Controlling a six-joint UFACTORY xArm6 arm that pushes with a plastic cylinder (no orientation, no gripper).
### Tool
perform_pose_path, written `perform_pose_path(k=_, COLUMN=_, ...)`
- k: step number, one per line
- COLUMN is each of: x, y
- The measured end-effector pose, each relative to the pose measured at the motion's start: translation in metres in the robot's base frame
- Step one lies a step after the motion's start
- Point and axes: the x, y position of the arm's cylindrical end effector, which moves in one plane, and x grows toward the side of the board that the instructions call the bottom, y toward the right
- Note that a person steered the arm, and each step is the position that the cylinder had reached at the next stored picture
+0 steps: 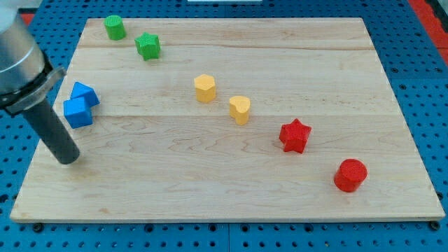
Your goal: Move the blue cube and blue triangle to the left center of the board
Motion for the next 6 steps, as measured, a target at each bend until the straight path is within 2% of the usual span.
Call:
perform_pose_path(k=2, x=-0.047, y=0.015)
perform_pose_path(k=6, x=-0.079, y=-0.022)
